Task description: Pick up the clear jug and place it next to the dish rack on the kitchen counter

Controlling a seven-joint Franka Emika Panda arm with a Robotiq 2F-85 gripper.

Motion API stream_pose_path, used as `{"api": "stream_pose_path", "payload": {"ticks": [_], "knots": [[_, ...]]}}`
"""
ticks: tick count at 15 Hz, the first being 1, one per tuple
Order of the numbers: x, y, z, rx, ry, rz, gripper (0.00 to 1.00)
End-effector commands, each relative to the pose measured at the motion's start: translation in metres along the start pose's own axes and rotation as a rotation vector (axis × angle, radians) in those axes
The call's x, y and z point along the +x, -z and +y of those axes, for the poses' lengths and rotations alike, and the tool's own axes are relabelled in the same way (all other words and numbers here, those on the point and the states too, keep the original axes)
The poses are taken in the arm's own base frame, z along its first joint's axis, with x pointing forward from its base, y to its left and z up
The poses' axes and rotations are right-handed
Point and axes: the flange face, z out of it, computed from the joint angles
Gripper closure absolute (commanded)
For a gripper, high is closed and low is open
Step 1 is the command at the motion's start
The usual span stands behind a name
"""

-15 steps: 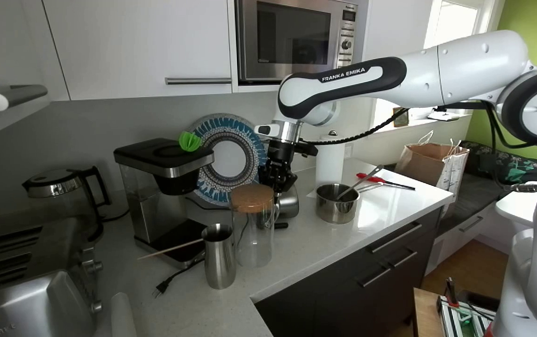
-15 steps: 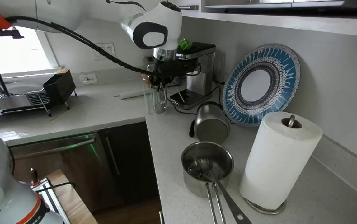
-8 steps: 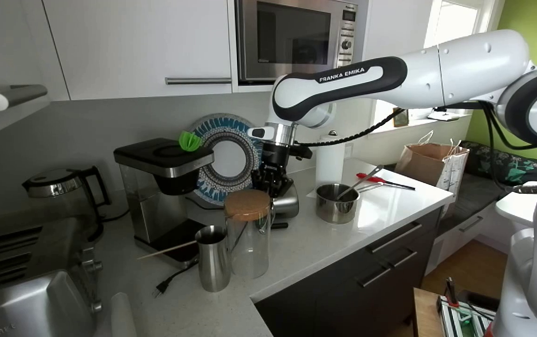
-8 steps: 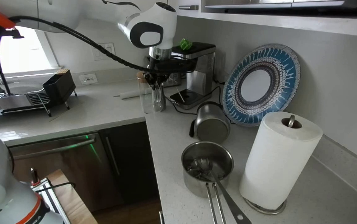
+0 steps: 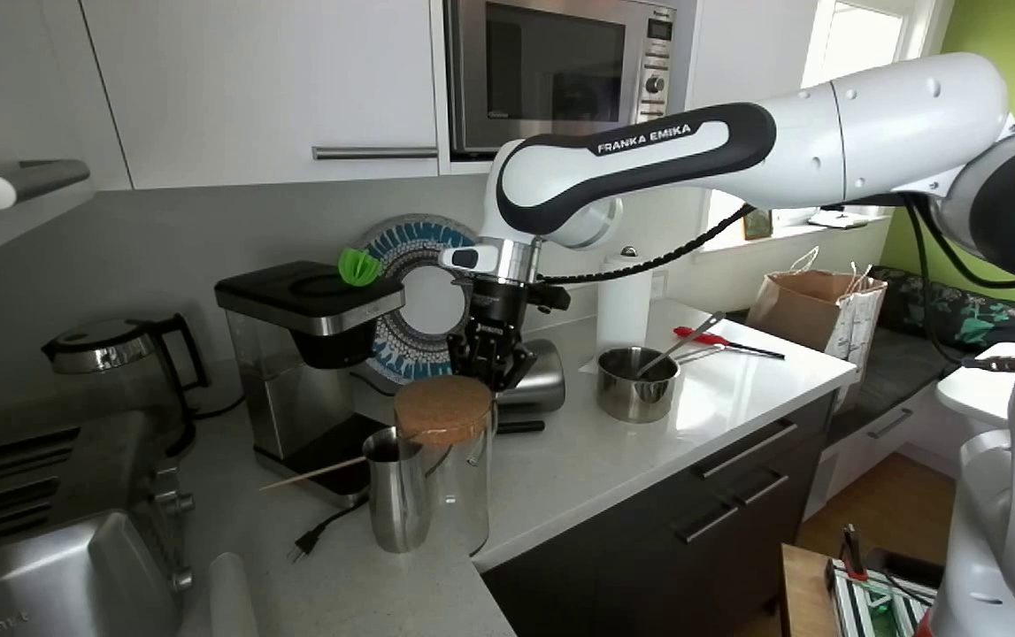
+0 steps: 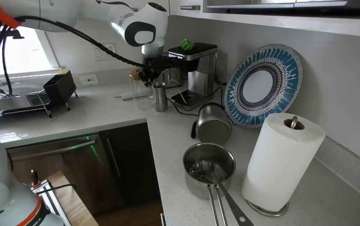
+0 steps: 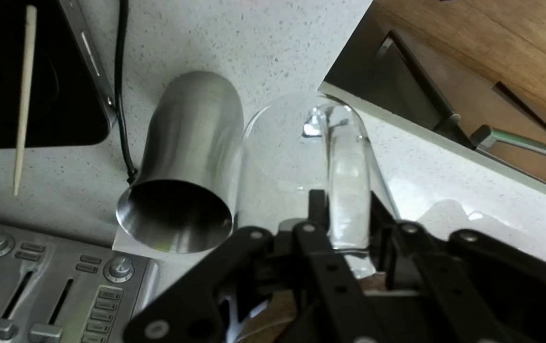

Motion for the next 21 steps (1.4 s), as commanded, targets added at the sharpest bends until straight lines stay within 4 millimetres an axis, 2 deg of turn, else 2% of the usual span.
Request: {"api": "stream_pose_path", "payload": {"ticks": [1, 6, 7, 8, 16, 17, 21], "knots": [[0.022, 0.003, 0.007, -0.027, 0.024, 0.041, 0.93], [0.045, -0.007, 0.014, -0.016, 0.059, 0.056, 0.94], [0.032, -0.014, 0.009, 0.0, 0.047, 0.015, 0.94], [0.034, -0.016, 0.01, 0.003, 0.05, 0.015, 0.78], [0.03, -0.022, 0.012, 0.013, 0.044, 0.011, 0.78], [0.035, -0.025, 0.014, 0.01, 0.051, 0.007, 0.94], [0.076, -0.041, 0.024, 0.025, 0.124, 0.031, 0.94]]}}
